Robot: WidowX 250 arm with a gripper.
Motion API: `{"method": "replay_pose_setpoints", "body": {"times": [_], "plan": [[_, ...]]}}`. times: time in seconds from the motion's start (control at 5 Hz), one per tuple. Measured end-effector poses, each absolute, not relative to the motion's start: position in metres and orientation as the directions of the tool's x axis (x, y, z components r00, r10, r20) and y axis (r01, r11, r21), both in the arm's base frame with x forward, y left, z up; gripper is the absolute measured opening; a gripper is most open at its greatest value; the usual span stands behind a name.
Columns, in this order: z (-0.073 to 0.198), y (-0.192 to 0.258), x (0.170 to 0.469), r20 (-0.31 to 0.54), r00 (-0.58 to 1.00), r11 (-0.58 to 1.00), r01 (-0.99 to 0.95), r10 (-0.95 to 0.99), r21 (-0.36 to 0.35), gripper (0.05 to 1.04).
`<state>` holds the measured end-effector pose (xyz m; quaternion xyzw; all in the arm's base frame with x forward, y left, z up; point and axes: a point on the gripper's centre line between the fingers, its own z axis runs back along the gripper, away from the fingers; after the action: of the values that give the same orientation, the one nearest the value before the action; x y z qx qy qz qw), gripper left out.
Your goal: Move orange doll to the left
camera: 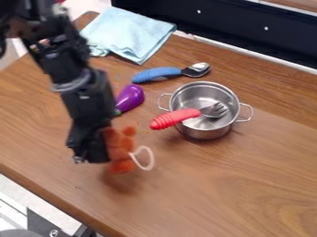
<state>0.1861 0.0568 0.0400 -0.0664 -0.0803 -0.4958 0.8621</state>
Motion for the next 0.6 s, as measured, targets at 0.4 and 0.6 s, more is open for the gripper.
{"method": "replay_pose_setpoints", "body": {"times": [0.4,0.6], "plan": [[0.022,0.075,0.205,0.166,0.615,0.631,0.772,-0.771,0.072,0.350],[0.022,0.073,0.205,0.165,0.633,0.647,0.761,-0.756,0.048,0.415]]}}
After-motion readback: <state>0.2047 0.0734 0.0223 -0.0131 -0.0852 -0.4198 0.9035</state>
